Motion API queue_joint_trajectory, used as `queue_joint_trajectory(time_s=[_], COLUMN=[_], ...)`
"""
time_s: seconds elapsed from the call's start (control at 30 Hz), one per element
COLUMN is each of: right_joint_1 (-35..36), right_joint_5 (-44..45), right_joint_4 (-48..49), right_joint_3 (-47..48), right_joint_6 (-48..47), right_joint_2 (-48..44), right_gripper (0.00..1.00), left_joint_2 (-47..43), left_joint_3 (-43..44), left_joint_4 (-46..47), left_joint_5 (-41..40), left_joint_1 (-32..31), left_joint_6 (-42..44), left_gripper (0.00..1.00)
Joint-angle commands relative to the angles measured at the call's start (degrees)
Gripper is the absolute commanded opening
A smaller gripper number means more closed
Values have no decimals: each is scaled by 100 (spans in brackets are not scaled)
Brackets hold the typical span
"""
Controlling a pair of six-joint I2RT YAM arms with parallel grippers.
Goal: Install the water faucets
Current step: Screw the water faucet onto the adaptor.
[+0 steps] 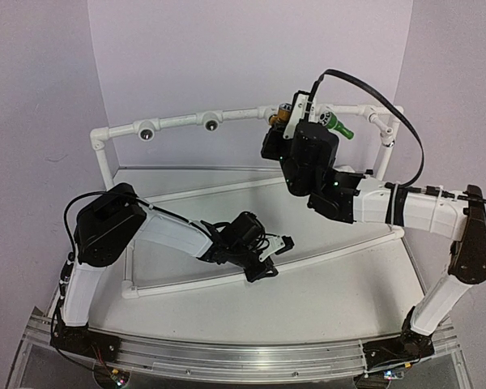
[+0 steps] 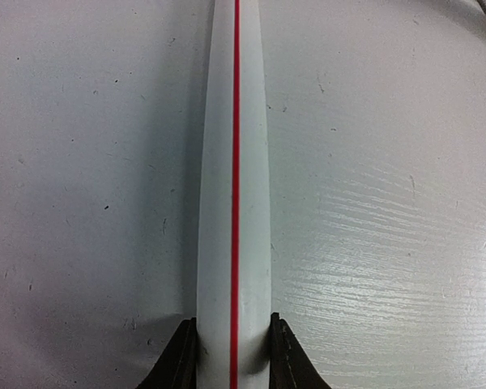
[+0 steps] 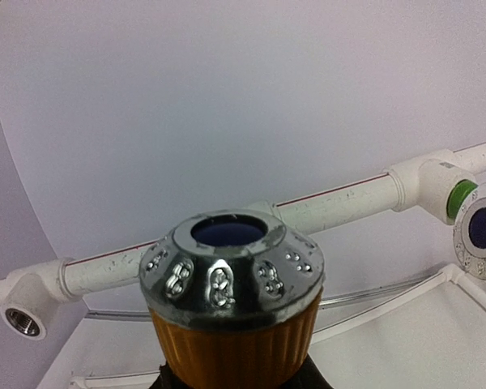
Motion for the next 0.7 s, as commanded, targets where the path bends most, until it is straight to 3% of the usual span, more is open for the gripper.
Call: queue_joint_trajectory(time_s=[0.0, 0.67], right_joint_1=[-377, -378], right_joint_5=[141, 151], right_joint_4=[91, 284], right_joint_3=[-60, -75], right_joint_6=[845, 3053], right_joint_2=[296, 398], right_gripper=[0, 0], left_joint_2=[495, 549], left_joint_3=[-297, -246], left_joint_4=[-1429, -1448], left_joint_5=[1096, 1146], left_joint_1=[-273, -279], left_joint_6=[-52, -63], left_gripper=[0, 0])
